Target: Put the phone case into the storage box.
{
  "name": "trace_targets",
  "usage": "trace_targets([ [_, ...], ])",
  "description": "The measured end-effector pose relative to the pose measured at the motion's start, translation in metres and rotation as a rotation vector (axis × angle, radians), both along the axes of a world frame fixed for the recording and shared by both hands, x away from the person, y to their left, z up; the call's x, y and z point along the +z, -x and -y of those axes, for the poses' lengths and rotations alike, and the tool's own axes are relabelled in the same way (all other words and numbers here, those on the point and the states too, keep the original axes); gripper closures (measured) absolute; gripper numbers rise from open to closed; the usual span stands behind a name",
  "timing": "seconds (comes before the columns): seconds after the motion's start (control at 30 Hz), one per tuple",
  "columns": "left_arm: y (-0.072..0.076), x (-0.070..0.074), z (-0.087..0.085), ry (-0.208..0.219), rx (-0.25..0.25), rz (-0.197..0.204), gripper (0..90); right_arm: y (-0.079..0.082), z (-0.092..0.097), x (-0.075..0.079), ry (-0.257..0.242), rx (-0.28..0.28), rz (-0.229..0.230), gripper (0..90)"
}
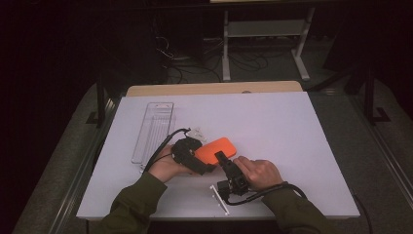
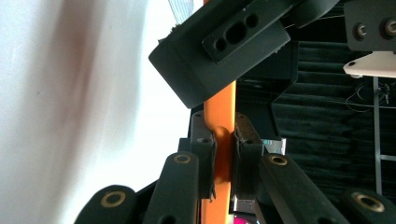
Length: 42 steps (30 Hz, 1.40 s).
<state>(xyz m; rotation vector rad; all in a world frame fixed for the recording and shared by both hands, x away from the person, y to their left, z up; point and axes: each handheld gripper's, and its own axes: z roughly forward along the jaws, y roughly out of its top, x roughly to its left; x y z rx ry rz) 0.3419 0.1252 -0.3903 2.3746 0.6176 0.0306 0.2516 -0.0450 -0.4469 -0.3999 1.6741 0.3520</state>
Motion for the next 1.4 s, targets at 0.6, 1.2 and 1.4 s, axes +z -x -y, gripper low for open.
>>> trace_targets([
  [0.6, 0.003, 0.007, -0.005, 0.088, -0.042, 0.023, 10.9, 0.0, 0.001, 0.001, -0.013, 0.003, -0.006, 81.2],
  [1.2, 0.004, 0.014, -0.012, 0.096, -0.073, 0.069, 1.1, -0.009, 0.01, 0.004, -0.03, -0.044, -0.039, 80.9],
  [1.4, 0.001, 0.017, -0.022, 0.103, -0.048, 0.099, 1.1, -0.015, 0.016, 0.006, -0.029, -0.077, -0.078, 80.9],
])
